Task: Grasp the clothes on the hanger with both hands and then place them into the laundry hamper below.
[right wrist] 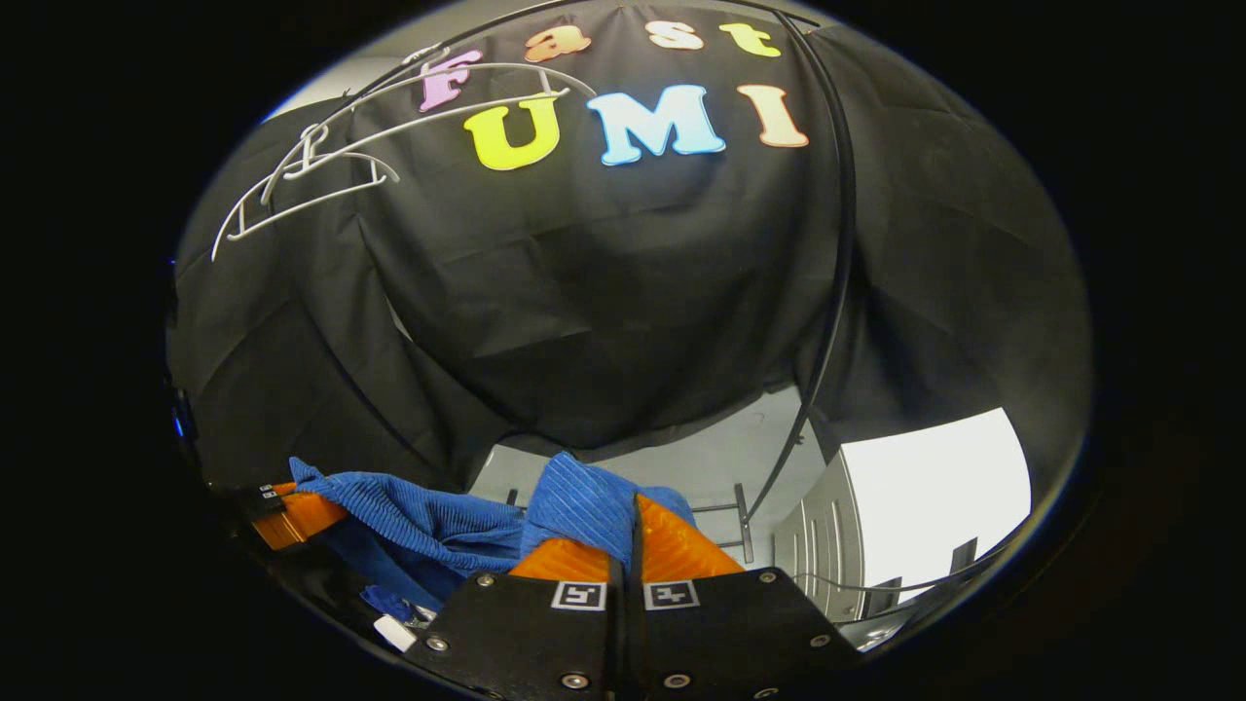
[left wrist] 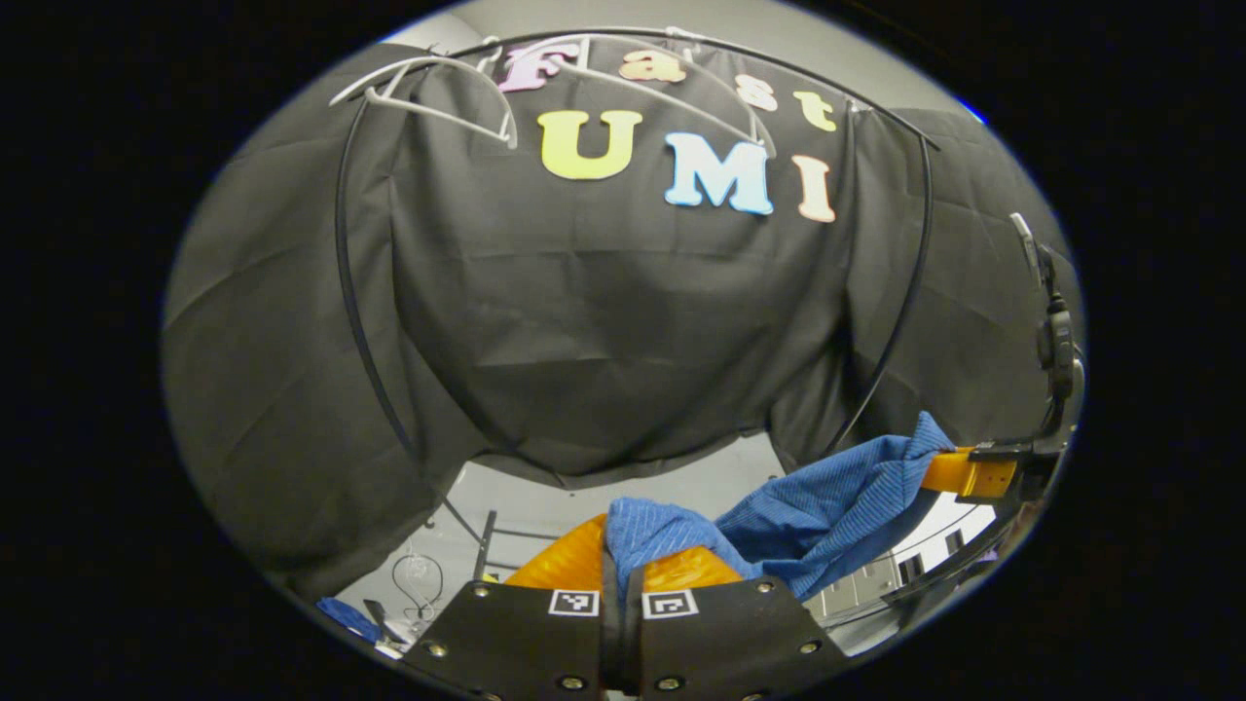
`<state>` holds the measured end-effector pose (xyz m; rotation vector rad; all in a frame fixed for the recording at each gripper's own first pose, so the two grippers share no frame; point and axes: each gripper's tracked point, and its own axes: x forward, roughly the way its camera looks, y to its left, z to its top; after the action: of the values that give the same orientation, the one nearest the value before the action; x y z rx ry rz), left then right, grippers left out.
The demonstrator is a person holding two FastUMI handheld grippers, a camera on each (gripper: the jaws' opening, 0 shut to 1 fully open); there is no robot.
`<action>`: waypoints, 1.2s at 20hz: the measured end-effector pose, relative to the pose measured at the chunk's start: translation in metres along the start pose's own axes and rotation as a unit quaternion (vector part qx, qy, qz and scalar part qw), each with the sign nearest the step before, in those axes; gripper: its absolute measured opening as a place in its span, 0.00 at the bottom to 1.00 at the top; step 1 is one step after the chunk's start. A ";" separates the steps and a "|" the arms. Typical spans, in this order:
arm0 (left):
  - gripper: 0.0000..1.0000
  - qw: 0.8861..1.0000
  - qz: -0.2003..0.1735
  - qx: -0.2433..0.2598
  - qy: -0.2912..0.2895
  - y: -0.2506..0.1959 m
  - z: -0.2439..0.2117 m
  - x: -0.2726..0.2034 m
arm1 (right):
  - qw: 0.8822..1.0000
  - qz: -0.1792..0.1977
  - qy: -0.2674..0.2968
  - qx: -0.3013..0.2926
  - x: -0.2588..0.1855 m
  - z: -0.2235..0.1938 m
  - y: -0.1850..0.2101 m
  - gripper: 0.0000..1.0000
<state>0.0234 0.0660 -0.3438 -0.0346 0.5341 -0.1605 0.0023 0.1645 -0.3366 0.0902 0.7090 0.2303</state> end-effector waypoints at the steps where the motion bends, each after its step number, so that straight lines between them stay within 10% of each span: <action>1: 0.01 1.000 -0.001 0.003 0.009 0.001 -0.007 0.007 | 1.000 -0.004 0.007 0.002 0.005 -0.006 -0.003 0.00; 24: 0.00 0.994 -0.022 0.034 0.098 -0.001 -0.121 0.092 | 0.993 -0.051 0.101 0.032 0.066 -0.102 -0.022 0.01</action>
<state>0.0401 0.0511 -0.4939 0.0353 0.7230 -0.2271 -0.0116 0.1590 -0.4588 0.0924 0.9209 0.1188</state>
